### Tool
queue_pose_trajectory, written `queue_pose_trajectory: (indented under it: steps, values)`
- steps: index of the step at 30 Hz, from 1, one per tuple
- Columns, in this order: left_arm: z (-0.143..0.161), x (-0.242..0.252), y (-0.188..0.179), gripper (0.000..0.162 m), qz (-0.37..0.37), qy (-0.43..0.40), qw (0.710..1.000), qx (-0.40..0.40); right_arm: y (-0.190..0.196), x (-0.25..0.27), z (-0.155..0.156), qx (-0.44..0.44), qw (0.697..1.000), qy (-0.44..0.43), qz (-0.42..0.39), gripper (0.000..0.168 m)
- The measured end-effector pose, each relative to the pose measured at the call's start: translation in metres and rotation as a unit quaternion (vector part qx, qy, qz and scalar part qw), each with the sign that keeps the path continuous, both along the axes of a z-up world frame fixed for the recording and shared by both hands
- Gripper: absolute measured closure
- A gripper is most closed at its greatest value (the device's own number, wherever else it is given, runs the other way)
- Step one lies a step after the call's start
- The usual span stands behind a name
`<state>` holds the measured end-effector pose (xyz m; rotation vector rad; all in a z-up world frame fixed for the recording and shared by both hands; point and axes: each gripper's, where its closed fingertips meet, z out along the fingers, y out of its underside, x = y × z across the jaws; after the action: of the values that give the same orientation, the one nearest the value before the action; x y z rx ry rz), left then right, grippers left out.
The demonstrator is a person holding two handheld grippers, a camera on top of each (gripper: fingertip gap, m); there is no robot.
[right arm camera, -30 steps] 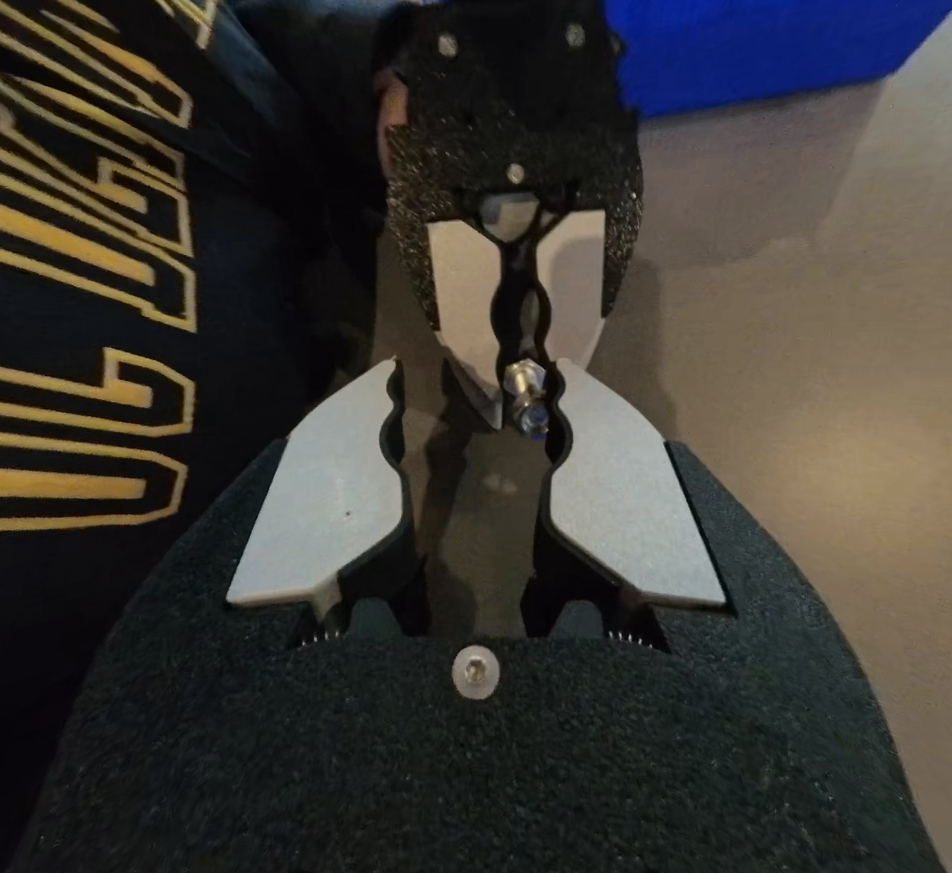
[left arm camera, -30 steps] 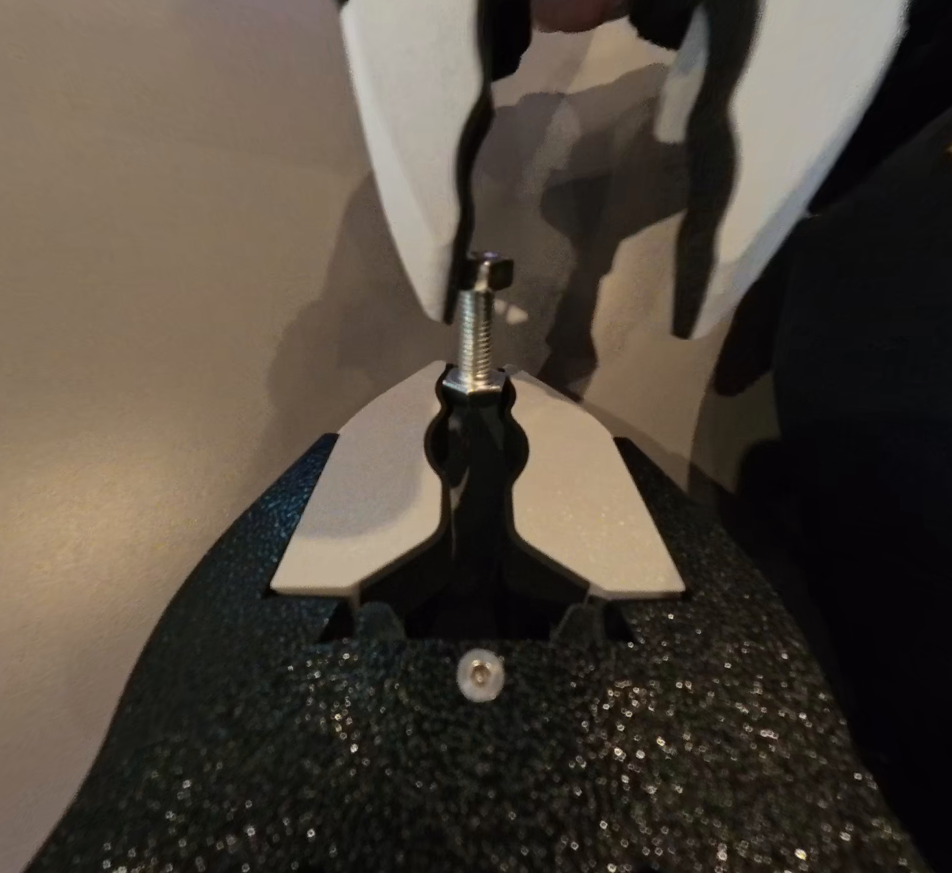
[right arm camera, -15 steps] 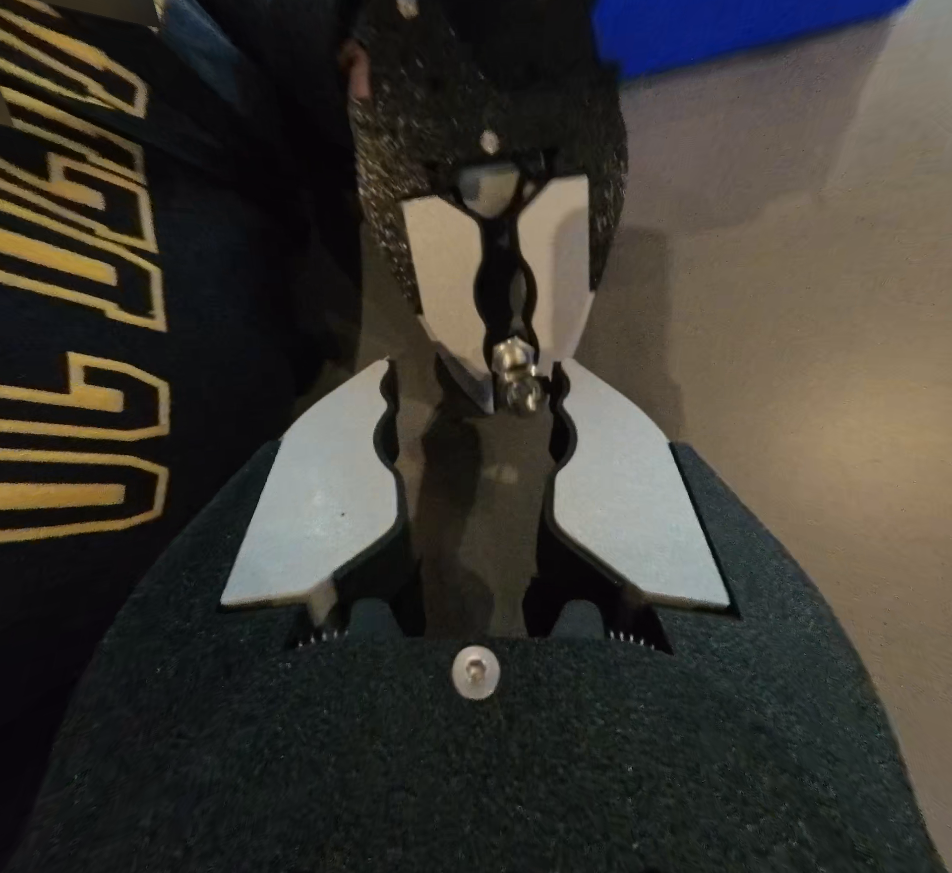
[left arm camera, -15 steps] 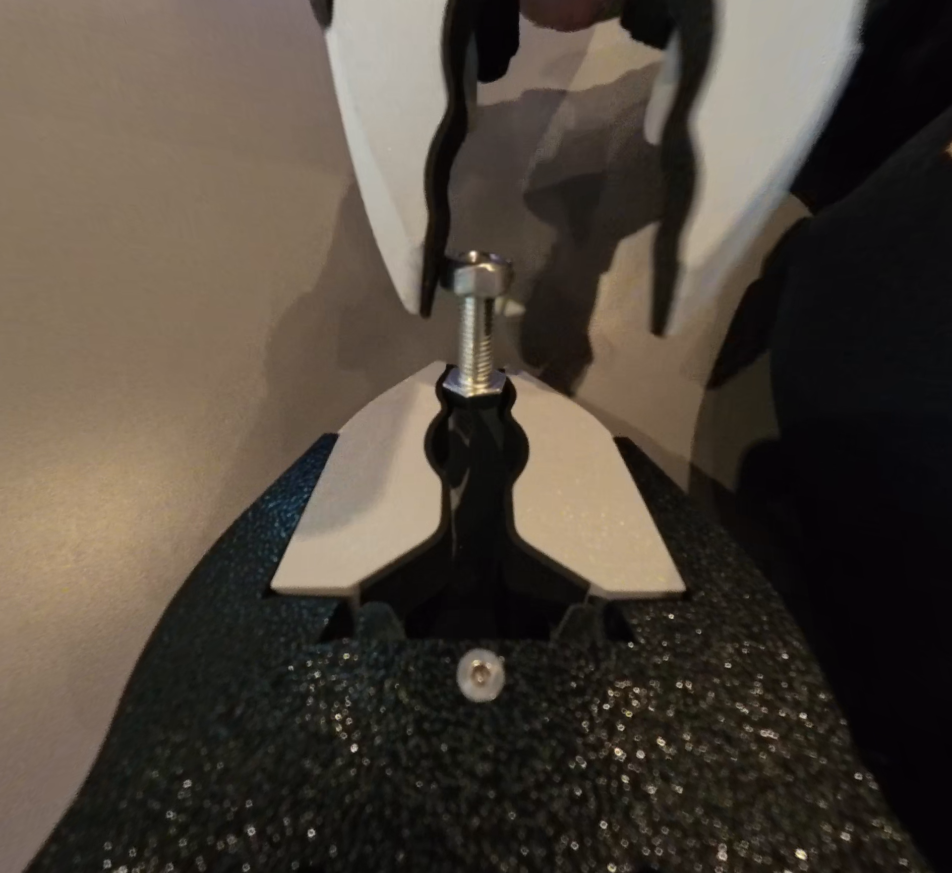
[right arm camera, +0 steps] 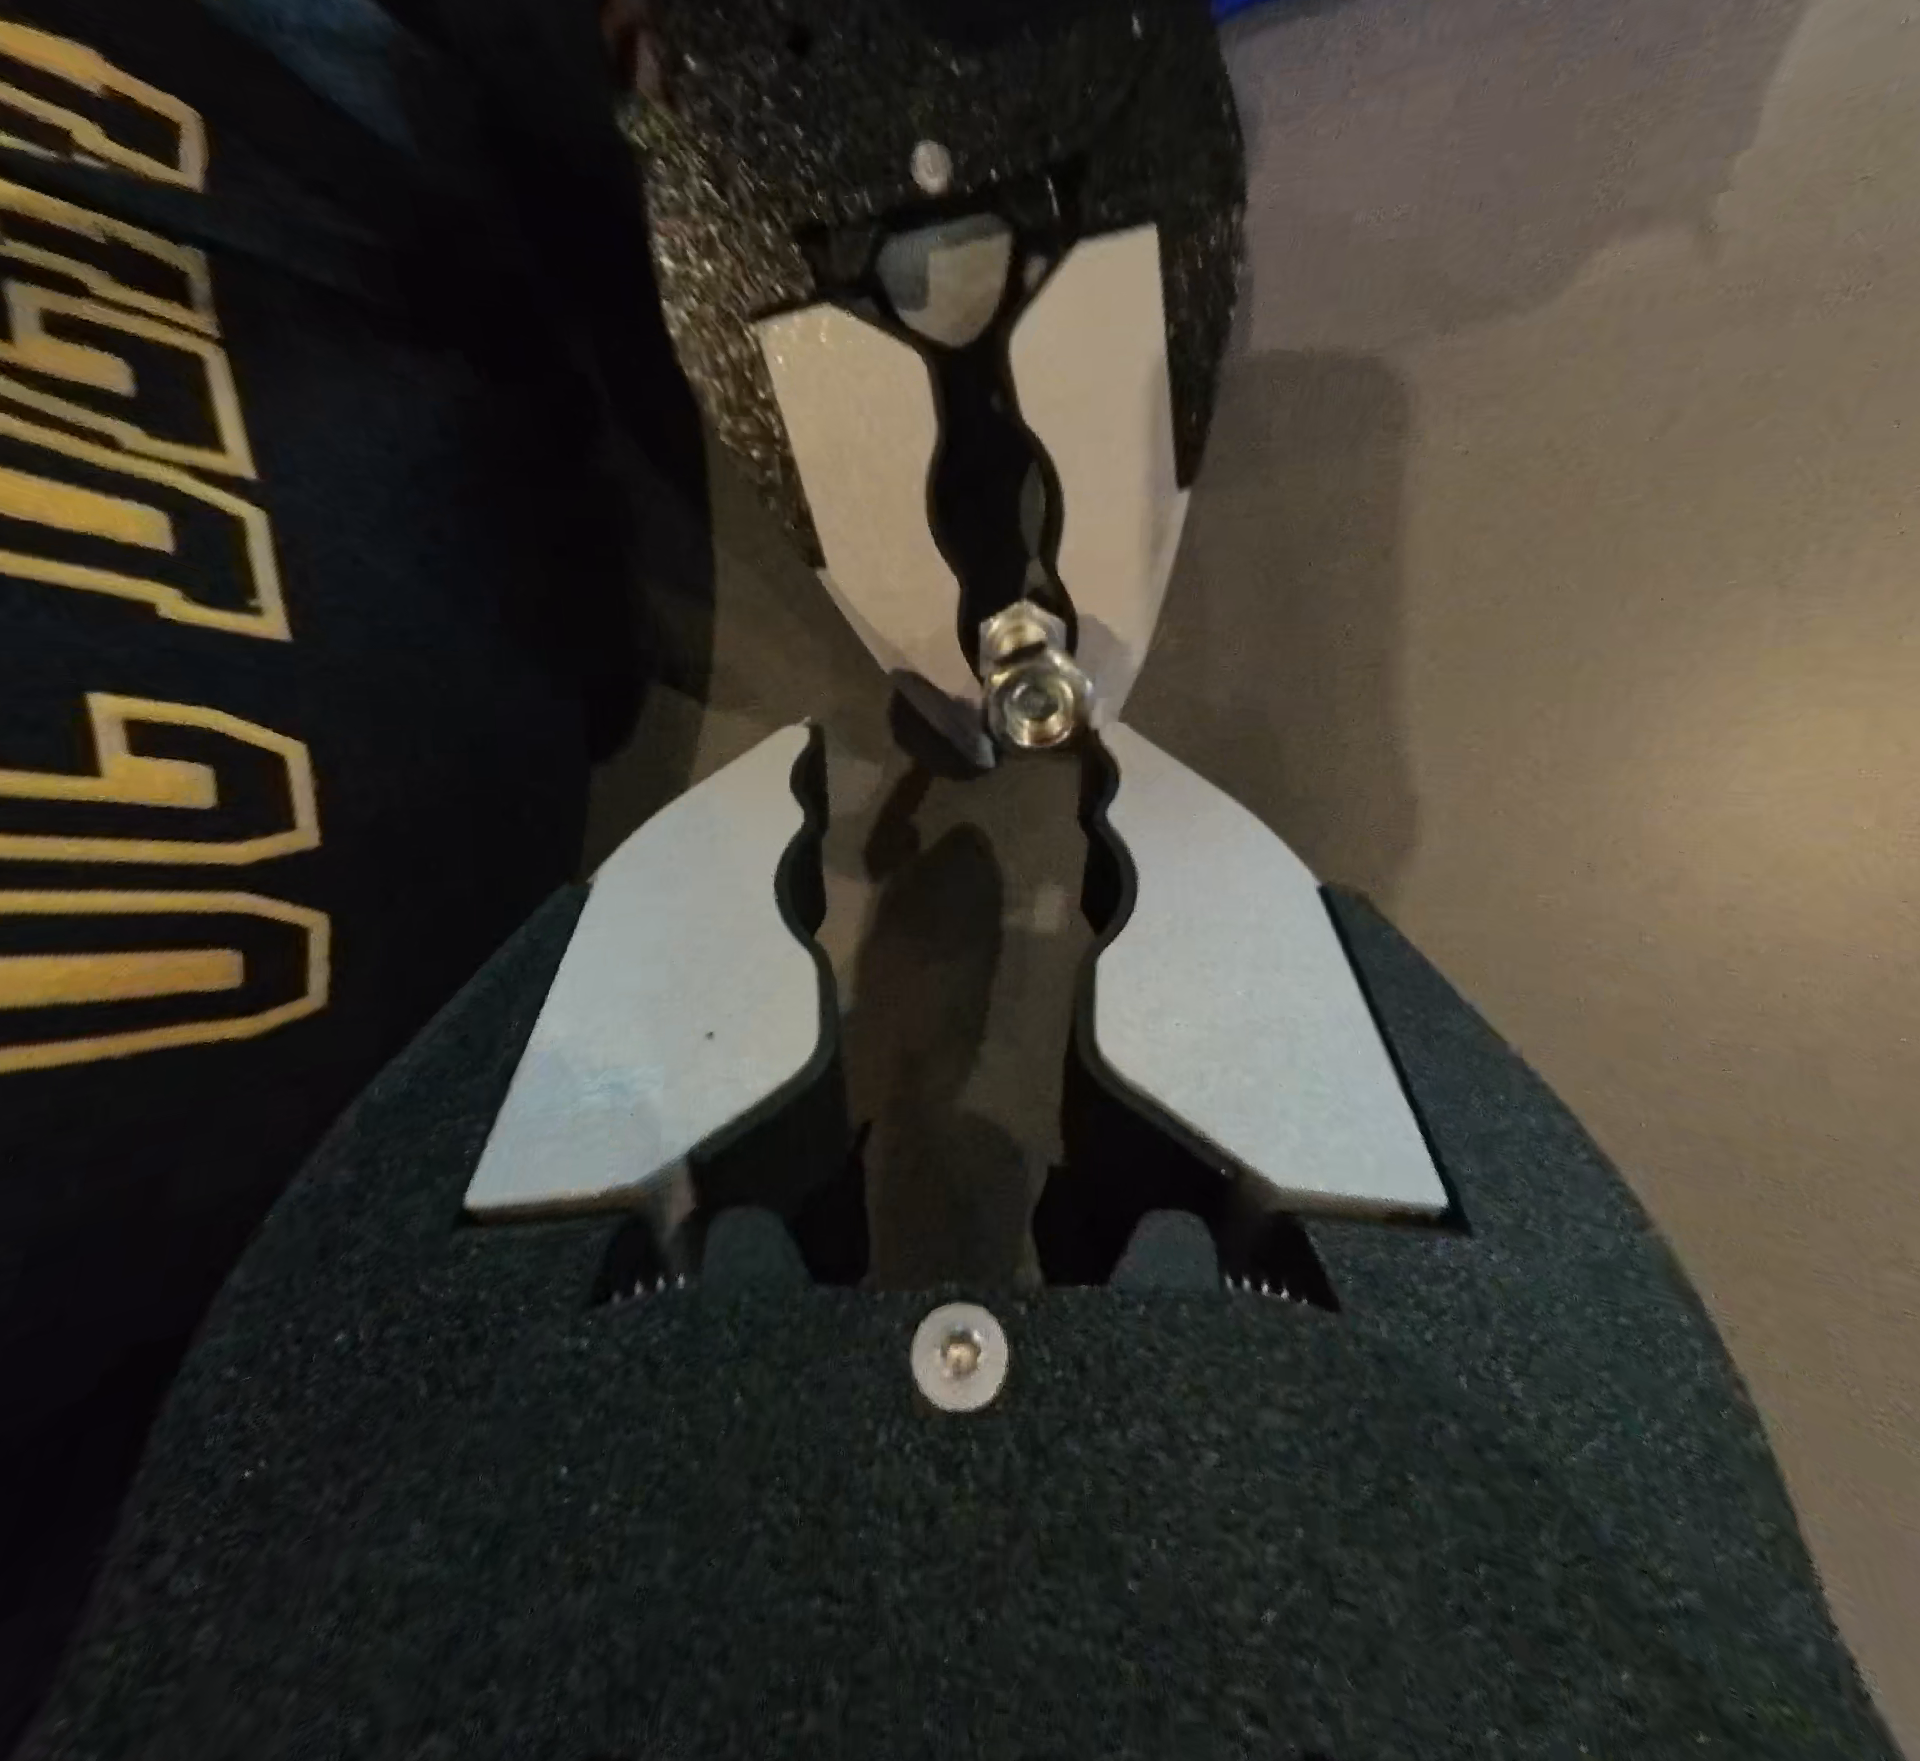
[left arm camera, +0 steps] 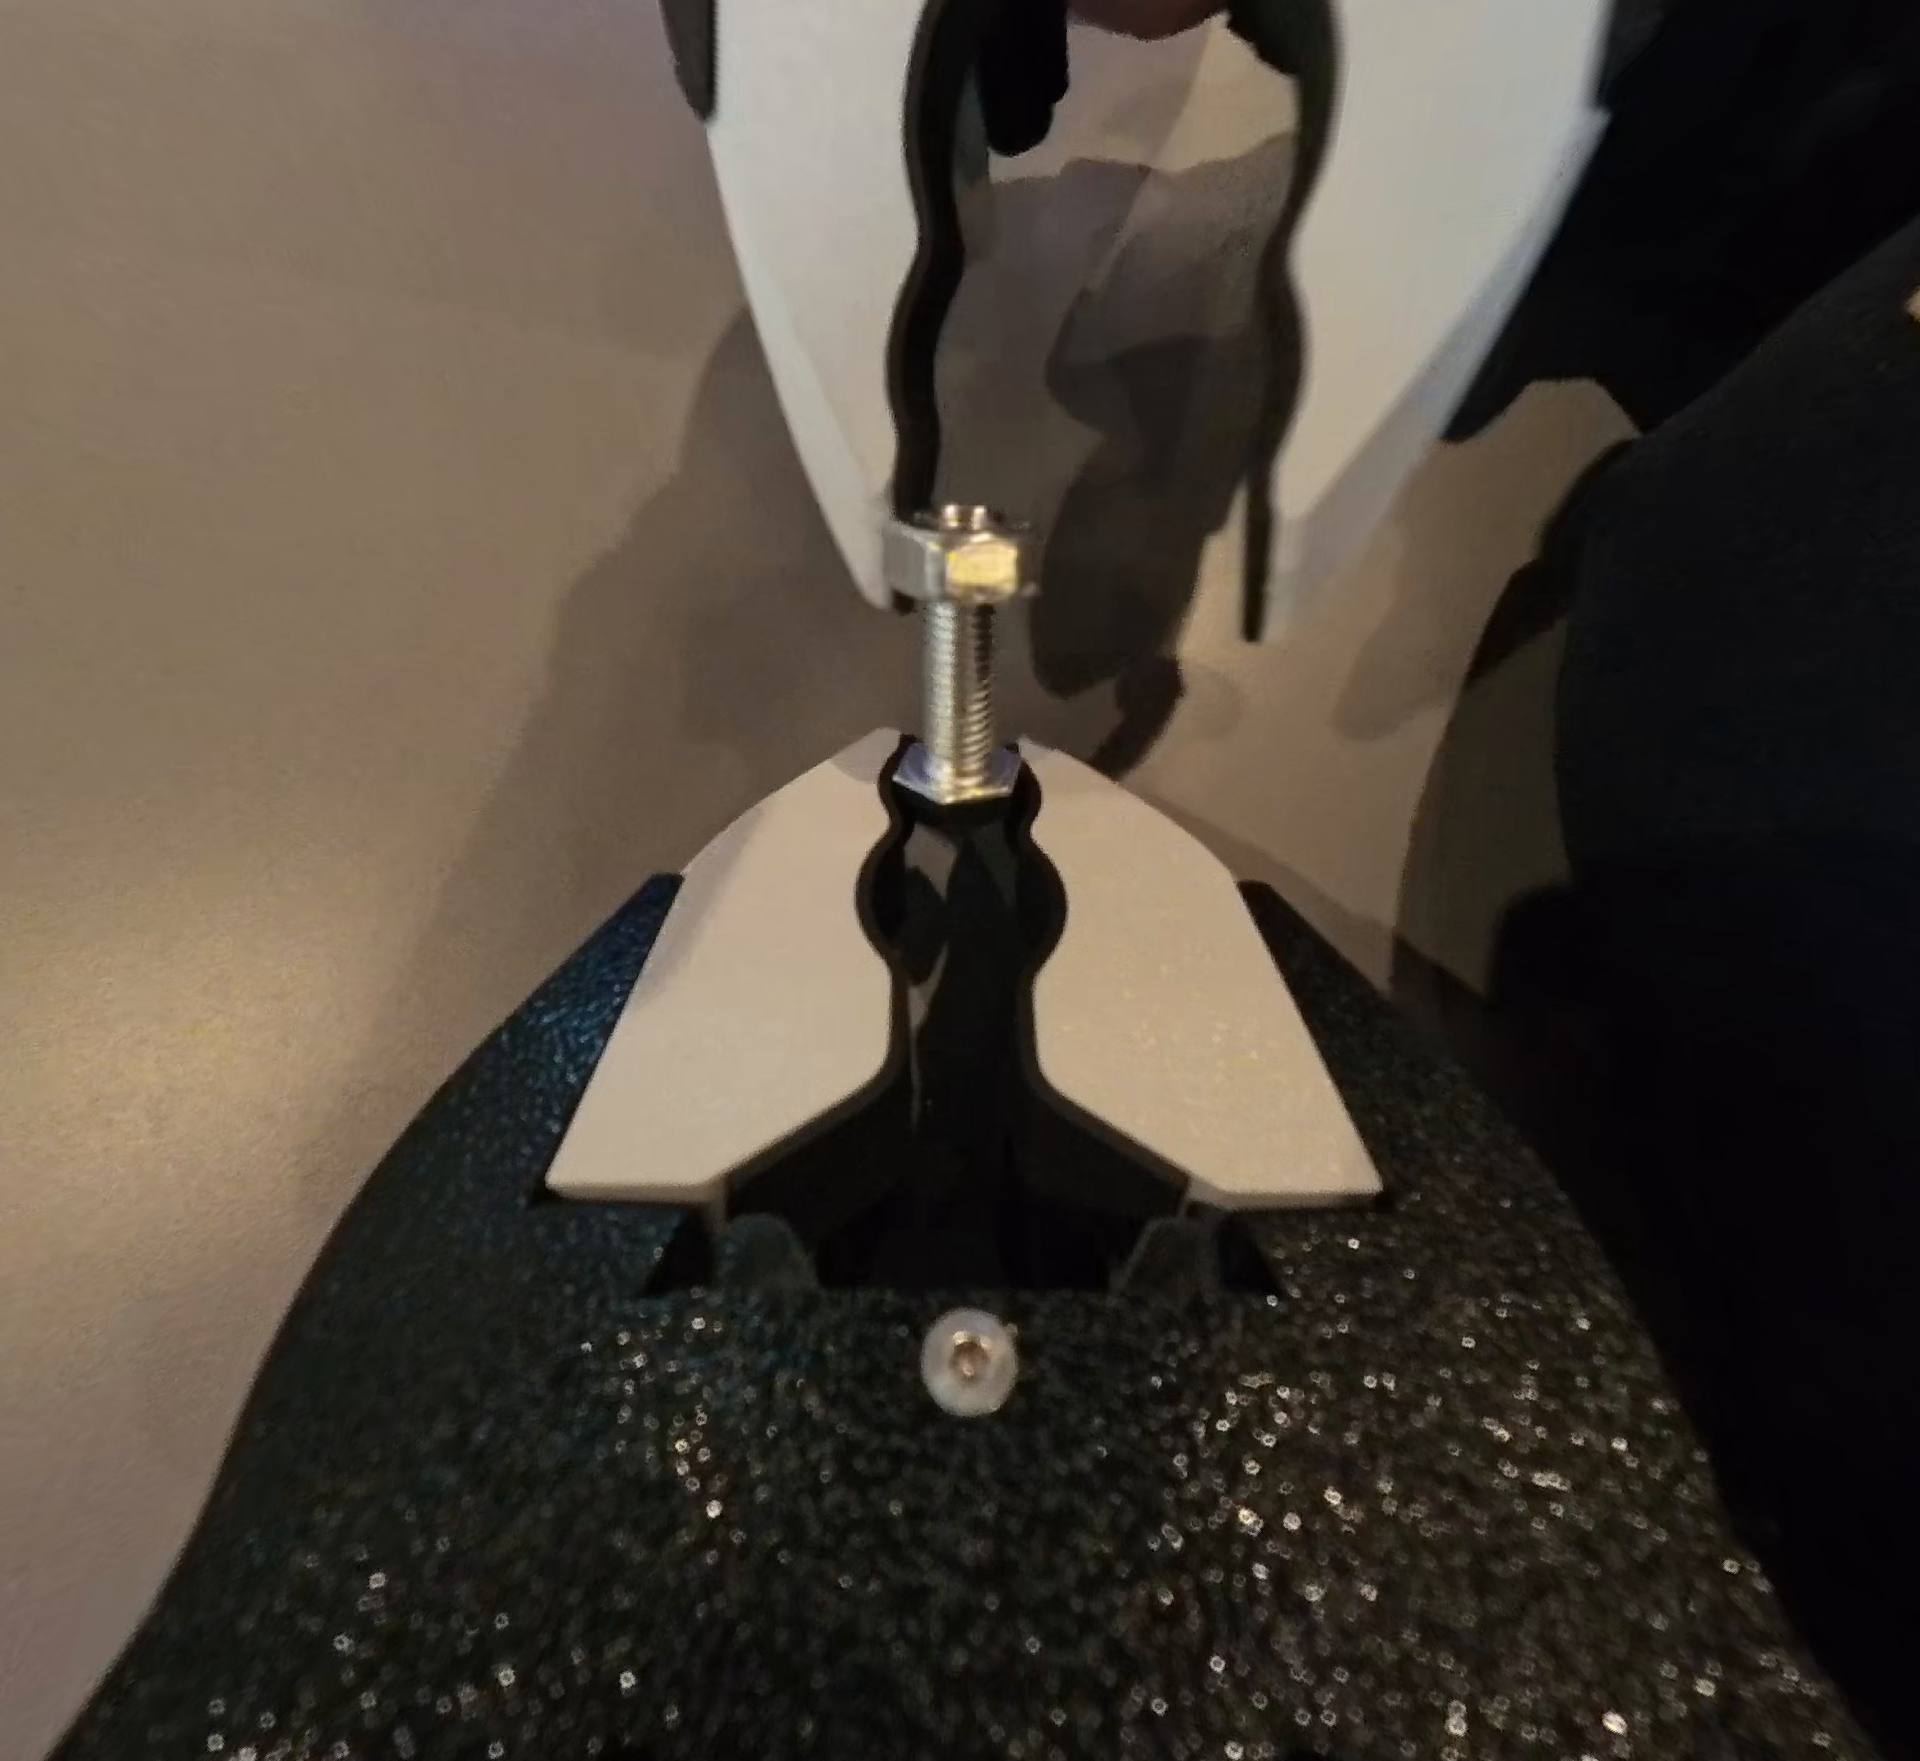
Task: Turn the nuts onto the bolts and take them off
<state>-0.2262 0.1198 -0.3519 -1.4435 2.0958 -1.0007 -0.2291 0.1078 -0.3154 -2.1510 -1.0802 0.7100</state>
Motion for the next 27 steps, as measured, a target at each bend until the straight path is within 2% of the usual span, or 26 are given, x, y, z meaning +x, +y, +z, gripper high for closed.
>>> queue_pose_trajectory:
  steps: [4, 7, 11, 15, 20, 23, 27]
  values:
    - [0.000, 0.000, 0.000, 0.146, 0.000, 0.000, 1.000, 0.002, 0.004, -0.011, 0.011, 0.062, 0.998, 0.003, 0.021, 0.111]
    - [0.000, 0.000, 0.000, 0.146, 0.000, 0.000, 1.000, -0.001, 0.005, -0.007, 0.013, 0.090, 0.996, -0.015, 0.019, 0.116]
    - [0.000, 0.000, 0.000, 0.146, 0.000, 0.000, 1.000, 0.000, 0.007, 0.011, 0.008, 0.034, 0.999, -0.004, -0.029, 0.120]
    - [0.000, 0.000, 0.000, 0.146, 0.000, 0.000, 1.000, -0.001, 0.002, 0.006, 0.002, -0.007, 1.000, 0.007, -0.016, 0.124]
    - [0.000, 0.001, 0.000, 0.147, 0.000, 0.000, 1.000, -0.001, 0.005, -0.009, 0.014, 0.062, 0.998, 0.017, 0.015, 0.114]
    - [0.000, 0.001, 0.000, 0.146, 0.000, 0.000, 1.000, 0.000, 0.008, -0.005, 0.020, 0.088, 0.996, 0.008, 0.003, 0.117]
    - [0.000, 0.001, 0.000, 0.146, 0.000, -0.001, 1.000, 0.002, 0.012, 0.013, 0.011, -0.009, 0.997, 0.040, -0.062, 0.125]
